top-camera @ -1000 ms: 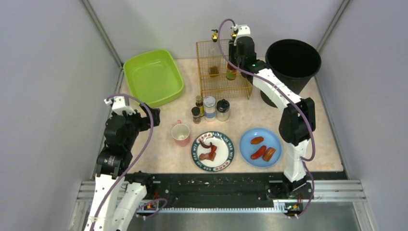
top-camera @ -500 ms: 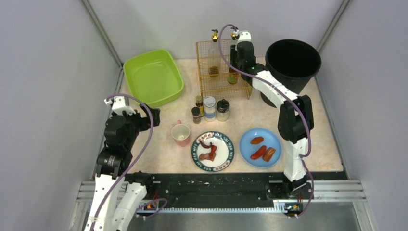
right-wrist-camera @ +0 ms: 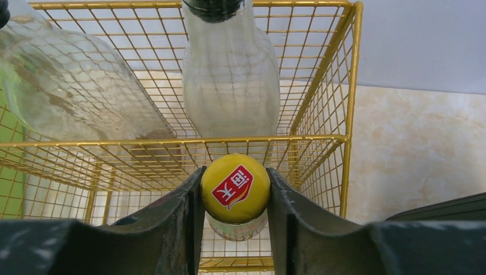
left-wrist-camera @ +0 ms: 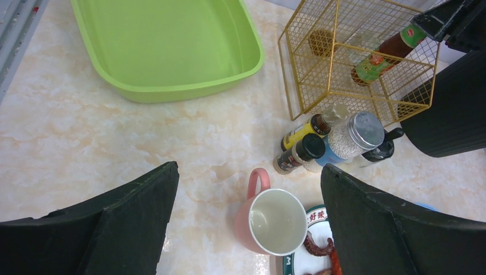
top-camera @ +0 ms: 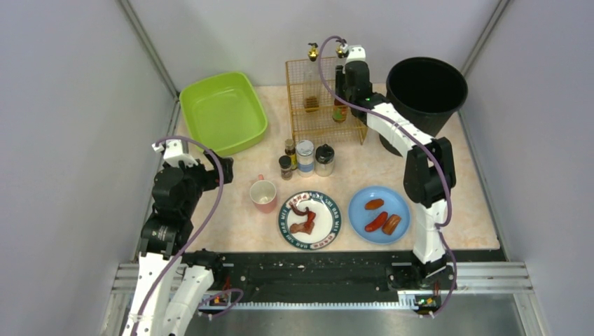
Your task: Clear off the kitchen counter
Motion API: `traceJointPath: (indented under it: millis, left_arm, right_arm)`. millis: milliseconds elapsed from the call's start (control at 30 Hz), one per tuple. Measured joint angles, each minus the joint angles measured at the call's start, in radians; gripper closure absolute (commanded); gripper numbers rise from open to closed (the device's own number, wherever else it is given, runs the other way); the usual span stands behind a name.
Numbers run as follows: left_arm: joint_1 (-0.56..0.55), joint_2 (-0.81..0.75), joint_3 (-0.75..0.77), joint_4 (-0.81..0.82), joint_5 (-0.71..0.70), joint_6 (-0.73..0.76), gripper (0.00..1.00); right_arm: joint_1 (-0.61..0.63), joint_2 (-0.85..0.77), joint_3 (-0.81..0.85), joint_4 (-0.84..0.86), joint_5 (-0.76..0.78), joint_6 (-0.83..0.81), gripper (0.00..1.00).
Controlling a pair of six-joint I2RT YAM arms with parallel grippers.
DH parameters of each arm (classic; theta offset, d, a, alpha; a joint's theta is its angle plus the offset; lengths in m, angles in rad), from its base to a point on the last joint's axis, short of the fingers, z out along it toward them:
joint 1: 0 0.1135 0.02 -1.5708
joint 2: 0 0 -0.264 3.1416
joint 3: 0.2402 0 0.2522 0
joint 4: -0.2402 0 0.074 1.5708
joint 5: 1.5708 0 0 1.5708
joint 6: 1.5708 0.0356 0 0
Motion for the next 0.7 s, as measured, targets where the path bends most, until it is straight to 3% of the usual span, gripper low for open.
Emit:
traceJointPath:
  millis: [200, 433, 700]
  left_arm:
    - [0.000, 0.000, 0.000, 0.000, -0.003, 0.000, 0.02]
    - [0.000, -0.001, 0.000, 0.000, -0.003, 0.000, 0.02]
    - [0.000, -0.008, 0.000, 0.000, -0.008, 0.000, 0.01]
  right_arm:
    - [0.000, -0.006, -0.002, 0.032, -0.011, 0.004, 0.37]
    - [0.001, -0.074, -0.047, 0.027, -0.030, 0.017, 0.32]
    - [0.055, -0.305, -0.192, 0.003, -0.026, 0.008, 0.26]
